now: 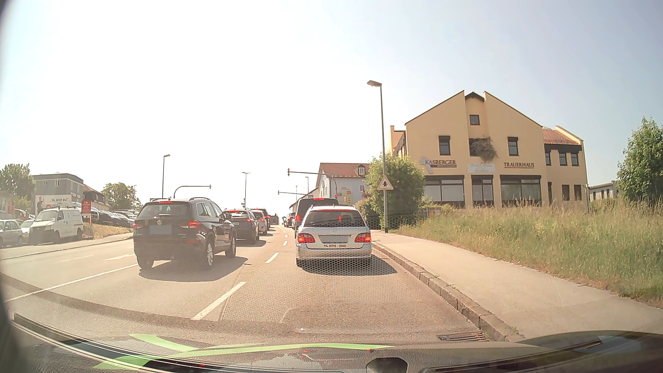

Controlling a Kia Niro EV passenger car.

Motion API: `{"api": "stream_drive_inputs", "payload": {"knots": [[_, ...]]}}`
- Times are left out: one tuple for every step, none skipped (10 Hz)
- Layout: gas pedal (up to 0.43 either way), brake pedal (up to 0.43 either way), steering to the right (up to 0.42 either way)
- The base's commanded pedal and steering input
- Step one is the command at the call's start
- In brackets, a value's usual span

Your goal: Follow the waypoints while adhering to traffic rules and regulations

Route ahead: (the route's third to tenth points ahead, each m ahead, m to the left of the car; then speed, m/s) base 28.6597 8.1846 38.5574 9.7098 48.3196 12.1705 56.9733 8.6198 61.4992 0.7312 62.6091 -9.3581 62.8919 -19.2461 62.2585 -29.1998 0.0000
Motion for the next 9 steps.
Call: {"api": "stream_drive_inputs", "payload": {"knots": [[0.0, 0.262, -0.024], [0.0, 0.262, -0.024], [0.0, 0.262, -0.024], [0.0, 0.262, -0.024], [0.0, 0.262, -0.024], [0.0, 0.262, -0.024], [0.0, 0.262, -0.024], [0.0, 0.262, -0.024], [0.0, 0.262, -0.024]]}}
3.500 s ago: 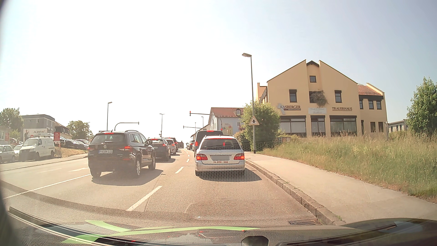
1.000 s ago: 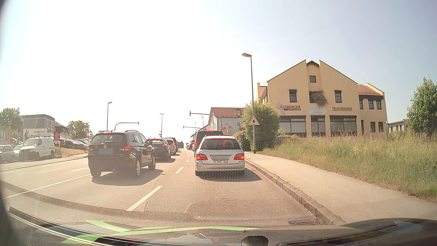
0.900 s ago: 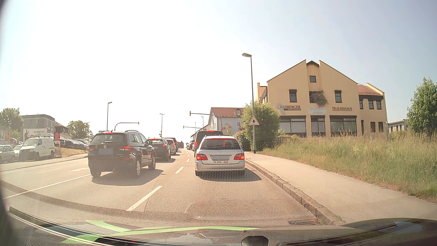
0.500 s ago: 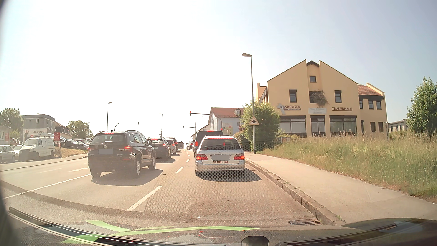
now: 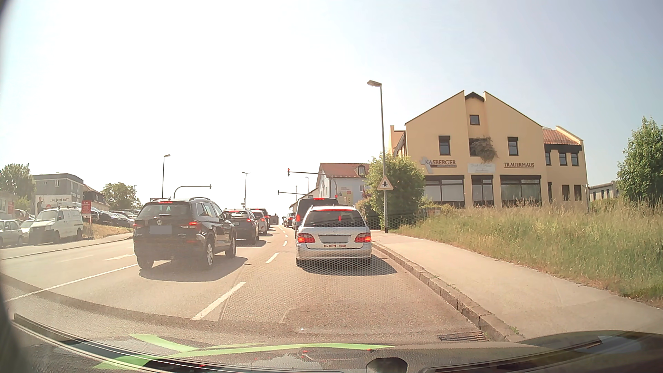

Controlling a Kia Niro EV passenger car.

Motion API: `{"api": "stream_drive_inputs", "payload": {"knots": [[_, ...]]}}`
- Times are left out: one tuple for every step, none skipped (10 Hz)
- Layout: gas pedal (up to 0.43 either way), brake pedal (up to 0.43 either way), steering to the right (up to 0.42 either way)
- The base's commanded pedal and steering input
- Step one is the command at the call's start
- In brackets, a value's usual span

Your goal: Follow the waypoints while adhering to traffic rules and regulations

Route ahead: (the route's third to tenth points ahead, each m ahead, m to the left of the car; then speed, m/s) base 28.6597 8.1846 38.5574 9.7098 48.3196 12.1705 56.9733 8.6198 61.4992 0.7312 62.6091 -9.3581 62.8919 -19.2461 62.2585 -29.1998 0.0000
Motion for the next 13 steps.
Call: {"api": "stream_drive_inputs", "payload": {"knots": [[0.0, 0.262, -0.024], [0.0, 0.262, -0.024], [0.0, 0.262, -0.024], [0.0, 0.262, -0.024], [0.0, 0.262, -0.024], [0.0, 0.262, -0.024], [0.0, 0.262, -0.024], [0.0, 0.262, -0.024], [0.0, 0.262, -0.024], [0.0, 0.262, -0.024], [0.0, 0.262, -0.024], [0.0, 0.262, -0.024], [0.0, 0.262, -0.024]]}}
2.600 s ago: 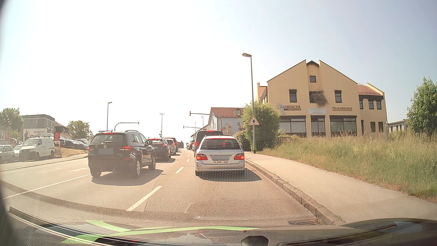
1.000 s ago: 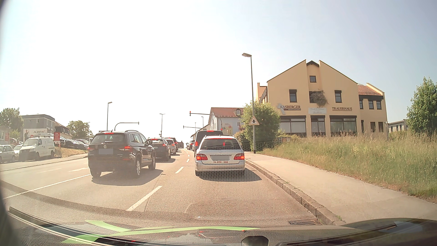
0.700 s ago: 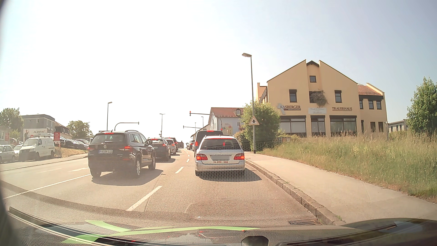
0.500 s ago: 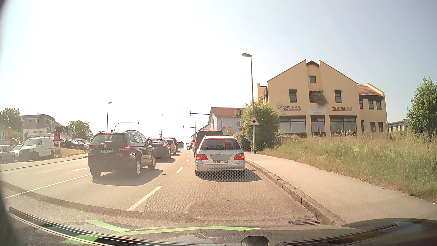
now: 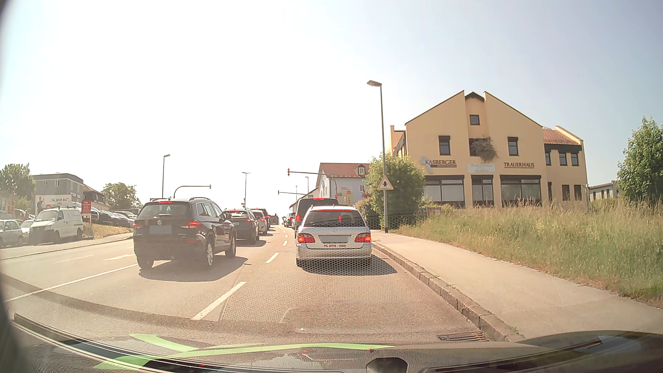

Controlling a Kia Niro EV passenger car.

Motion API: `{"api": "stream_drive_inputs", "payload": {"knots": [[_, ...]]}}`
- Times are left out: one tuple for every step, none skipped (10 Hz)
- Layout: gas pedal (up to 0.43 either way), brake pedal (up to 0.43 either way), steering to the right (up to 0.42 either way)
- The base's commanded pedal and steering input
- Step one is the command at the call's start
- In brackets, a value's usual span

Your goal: Follow the waypoints while adhering to traffic rules and regulations

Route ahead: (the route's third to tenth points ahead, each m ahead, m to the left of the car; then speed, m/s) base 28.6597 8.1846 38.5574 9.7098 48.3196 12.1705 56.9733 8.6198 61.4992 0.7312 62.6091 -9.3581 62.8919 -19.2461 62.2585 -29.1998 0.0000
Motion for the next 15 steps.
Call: {"api": "stream_drive_inputs", "payload": {"knots": [[0.0, 0.262, -0.024], [0.0, 0.262, -0.024], [0.0, 0.262, -0.024], [0.0, 0.262, -0.024], [0.0, 0.262, -0.024], [0.0, 0.262, -0.025], [0.0, 0.262, -0.024], [0.0, 0.262, -0.024], [0.0, 0.262, -0.025], [0.0, 0.262, -0.024], [0.0, 0.262, -0.024], [0.0, 0.262, -0.025], [0.0, 0.262, -0.024], [0.0, 0.262, -0.024], [0.0, 0.262, -0.024]]}}
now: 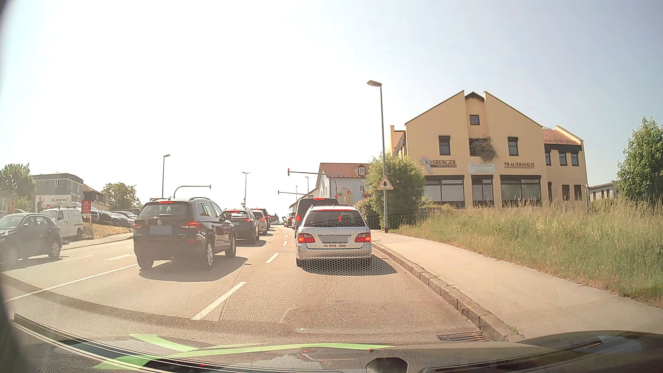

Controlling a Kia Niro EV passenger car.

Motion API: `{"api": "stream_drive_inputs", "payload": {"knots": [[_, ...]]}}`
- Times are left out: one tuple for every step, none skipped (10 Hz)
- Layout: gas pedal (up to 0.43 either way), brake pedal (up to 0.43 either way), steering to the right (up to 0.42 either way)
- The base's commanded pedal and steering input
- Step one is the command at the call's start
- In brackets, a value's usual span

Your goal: Follow the waypoints while adhering to traffic rules and regulations

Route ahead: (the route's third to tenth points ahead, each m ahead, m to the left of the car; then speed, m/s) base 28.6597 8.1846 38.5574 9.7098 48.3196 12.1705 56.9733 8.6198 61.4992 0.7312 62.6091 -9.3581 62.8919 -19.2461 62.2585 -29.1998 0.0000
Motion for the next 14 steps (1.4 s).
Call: {"api": "stream_drive_inputs", "payload": {"knots": [[0.0, 0.262, -0.024], [0.0, 0.262, -0.025], [0.0, 0.262, -0.025], [0.0, 0.262, -0.025], [0.0, 0.262, -0.024], [0.0, 0.262, -0.024], [0.0, 0.262, -0.024], [0.0, 0.262, -0.025], [0.0, 0.262, -0.024], [0.0, 0.262, -0.024], [0.0, 0.262, -0.024], [0.0, 0.262, -0.024], [0.0, 0.262, -0.025], [0.0, 0.262, -0.024]]}}
